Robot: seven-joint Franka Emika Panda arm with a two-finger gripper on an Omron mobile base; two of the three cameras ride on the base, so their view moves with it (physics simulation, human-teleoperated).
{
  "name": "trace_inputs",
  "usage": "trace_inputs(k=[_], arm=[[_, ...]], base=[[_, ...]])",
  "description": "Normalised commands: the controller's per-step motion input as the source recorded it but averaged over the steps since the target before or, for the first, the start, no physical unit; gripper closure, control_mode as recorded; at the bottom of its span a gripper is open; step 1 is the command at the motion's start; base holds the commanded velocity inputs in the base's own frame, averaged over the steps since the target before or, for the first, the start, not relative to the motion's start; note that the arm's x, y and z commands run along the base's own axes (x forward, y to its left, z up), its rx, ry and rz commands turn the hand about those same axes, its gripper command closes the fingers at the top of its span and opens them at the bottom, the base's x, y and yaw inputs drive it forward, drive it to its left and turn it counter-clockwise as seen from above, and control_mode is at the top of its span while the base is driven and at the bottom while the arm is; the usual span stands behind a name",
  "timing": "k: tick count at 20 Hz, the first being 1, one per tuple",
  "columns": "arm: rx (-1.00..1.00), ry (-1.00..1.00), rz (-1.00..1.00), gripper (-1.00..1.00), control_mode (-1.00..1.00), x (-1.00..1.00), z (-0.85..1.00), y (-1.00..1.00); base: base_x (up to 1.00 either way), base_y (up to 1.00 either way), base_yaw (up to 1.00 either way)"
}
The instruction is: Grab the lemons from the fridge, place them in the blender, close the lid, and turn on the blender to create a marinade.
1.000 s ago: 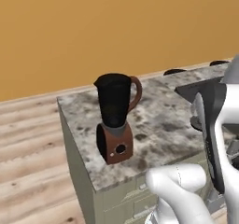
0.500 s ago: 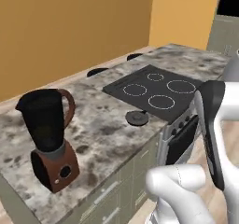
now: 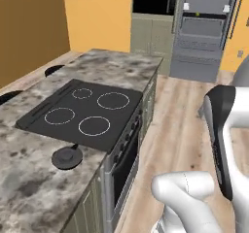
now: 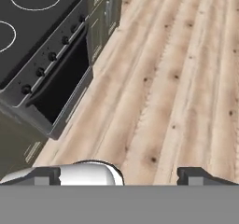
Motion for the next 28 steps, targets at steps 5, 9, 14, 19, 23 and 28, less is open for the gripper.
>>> trace_inputs(k=[5, 9, 14, 19, 23, 28], arm=[[0.00, 0.00, 0.00, -1.00, 1.00, 0.00, 0.00, 0.00], [0.00, 0.00, 0.00, -1.00, 1.00, 0.00, 0.00, 0.00], [0.00, 0.00, 0.00, -1.00, 1.00, 0.00, 0.00, 0.00], [0.00, 0.00, 0.00, -1.00, 1.00, 0.00, 0.00, 0.00], [0.00, 0.00, 0.00, -1.00, 1.00, 0.00, 0.00, 0.00], [0.00, 0.00, 0.00, -1.00, 1.00, 0.00, 0.00, 0.00]], base=[[0.98, -0.44, -0.43], [1.00, -0.03, -0.35], [1.00, -0.19, -0.36], [1.00, -0.29, -0.27], [1.00, 0.00, -0.05], [1.00, 0.00, 0.00]])
